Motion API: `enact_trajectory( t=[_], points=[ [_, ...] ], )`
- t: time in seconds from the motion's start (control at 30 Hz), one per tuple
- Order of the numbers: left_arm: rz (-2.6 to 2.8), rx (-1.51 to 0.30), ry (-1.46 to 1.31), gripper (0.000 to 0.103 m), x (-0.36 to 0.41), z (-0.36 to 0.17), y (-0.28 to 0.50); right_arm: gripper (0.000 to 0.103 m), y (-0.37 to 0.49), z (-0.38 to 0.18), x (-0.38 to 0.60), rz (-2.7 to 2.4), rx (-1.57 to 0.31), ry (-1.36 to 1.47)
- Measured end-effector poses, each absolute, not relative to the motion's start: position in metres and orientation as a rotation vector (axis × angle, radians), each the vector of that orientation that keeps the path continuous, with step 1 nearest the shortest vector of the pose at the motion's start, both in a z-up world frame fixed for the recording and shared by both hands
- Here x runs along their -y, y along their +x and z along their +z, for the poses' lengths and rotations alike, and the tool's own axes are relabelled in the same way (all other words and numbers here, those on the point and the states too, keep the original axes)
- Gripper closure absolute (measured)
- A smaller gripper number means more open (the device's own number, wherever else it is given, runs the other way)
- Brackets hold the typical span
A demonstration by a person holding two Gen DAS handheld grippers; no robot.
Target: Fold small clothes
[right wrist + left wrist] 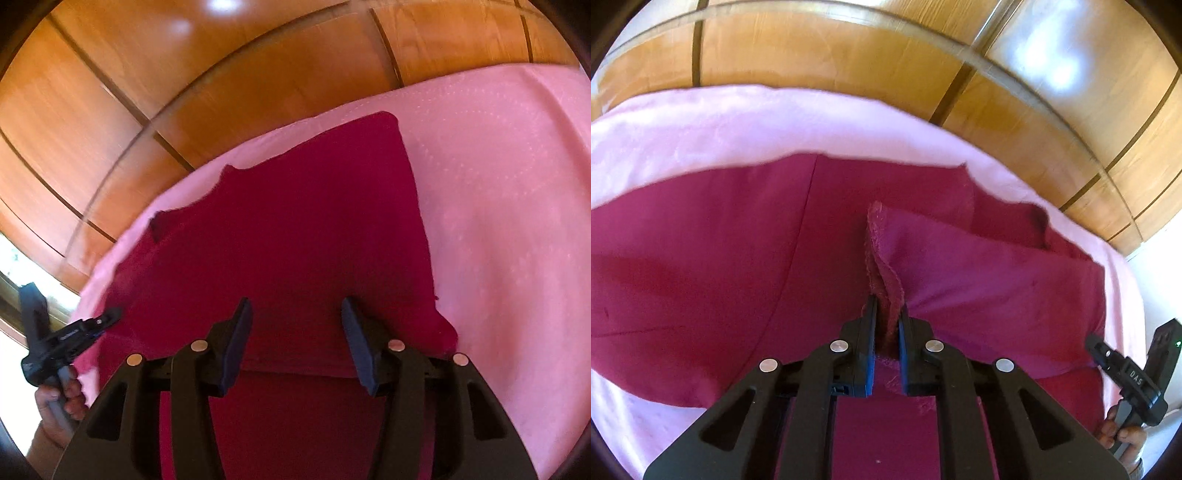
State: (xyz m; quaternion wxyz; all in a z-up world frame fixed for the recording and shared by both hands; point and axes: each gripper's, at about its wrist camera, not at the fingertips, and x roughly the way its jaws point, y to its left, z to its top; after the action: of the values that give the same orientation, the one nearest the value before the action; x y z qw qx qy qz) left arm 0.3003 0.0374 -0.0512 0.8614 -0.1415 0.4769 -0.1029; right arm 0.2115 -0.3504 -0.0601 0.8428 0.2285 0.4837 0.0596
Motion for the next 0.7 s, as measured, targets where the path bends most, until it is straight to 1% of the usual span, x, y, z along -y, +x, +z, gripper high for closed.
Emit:
enact_trajectory(
  t=[0.03,0.1,0.13,0.17,0.2,0.23,0.3,0.4,0.53,0.6,0.7],
  points=[
    [-0.212,-0.997,-0.295,0.094,-0.038,-0.051,0.298,0.052,0.211,-0.06,0.349,0.122,-1.02,0.472],
    [-0.189,-0.993,-0.301,0.081,-0.043,-0.049,0.289,0.052,0.211,-0.057,0.347,0.117,-1.021,0.457],
    [-0.192,-0.989,-0.33,0.077,-0.049,-0.046,0.282,0.051,0.211,-0.052,0.346,0.111,-1.025,0.447],
    [-0.186,-0.976,-0.356,0.067,-0.056,-0.043,0.275,0.048,0.209,-0.048,0.343,0.112,-1.023,0.441],
    [-0.178,-0.963,-0.37,0.056,-0.063,-0.04,0.268,0.041,0.205,-0.042,0.341,0.117,-1.013,0.437],
    [-0.168,-0.941,-0.388,0.054,-0.074,-0.035,0.256,0.038,0.198,-0.033,0.336,0.124,-0.992,0.429],
    [-0.162,-0.924,-0.42,0.054,-0.094,-0.03,0.238,0.031,0.185,-0.026,0.326,0.146,-0.975,0.414],
    [-0.105,-0.908,-0.495,0.054,-0.137,-0.026,0.209,0.025,0.161,-0.024,0.298,0.206,-0.986,0.347],
    [0.029,-0.882,-0.627,0.054,-0.215,-0.029,0.163,0.022,0.135,-0.038,0.259,0.233,-1.025,0.221],
    [0.095,-0.855,-0.693,0.054,-0.253,-0.033,0.143,0.017,0.127,-0.043,0.248,0.215,-1.015,0.149],
    [0.213,-0.812,-0.782,0.054,-0.311,-0.035,0.119,0.013,0.116,-0.051,0.234,0.184,-0.981,0.044]
  ],
)
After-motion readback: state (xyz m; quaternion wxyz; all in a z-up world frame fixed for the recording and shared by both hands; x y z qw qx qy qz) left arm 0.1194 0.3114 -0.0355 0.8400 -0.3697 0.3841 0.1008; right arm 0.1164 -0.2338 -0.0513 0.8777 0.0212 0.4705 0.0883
